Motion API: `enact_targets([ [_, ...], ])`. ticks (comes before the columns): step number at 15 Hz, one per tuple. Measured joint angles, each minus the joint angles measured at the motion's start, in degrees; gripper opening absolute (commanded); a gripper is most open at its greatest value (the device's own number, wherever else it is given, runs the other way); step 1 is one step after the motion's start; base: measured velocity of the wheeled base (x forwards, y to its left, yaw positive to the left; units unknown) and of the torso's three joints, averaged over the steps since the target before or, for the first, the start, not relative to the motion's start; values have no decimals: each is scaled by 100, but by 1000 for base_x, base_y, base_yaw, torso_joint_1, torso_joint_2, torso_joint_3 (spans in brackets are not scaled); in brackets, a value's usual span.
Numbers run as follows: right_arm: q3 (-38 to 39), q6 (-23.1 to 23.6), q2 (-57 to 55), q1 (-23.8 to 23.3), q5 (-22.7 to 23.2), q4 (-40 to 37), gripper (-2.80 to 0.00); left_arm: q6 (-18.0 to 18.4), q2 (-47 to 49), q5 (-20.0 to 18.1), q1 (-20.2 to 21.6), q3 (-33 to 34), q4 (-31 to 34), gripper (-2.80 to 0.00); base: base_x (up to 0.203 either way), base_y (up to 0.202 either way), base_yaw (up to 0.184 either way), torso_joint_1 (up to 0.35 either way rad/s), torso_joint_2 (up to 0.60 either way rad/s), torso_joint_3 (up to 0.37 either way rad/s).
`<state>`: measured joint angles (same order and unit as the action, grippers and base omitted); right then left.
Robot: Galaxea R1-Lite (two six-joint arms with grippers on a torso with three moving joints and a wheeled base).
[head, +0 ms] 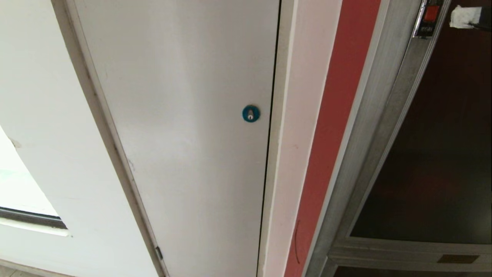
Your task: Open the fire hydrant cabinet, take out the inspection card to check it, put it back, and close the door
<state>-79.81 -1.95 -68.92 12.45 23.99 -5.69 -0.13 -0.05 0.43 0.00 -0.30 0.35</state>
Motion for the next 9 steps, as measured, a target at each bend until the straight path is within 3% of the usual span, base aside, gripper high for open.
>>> enact_targets([
  [9,-442,-16,-559,0,-720,33,-280,-1,0,-1,0,0,0,-280,0,0,0,0,0,0],
])
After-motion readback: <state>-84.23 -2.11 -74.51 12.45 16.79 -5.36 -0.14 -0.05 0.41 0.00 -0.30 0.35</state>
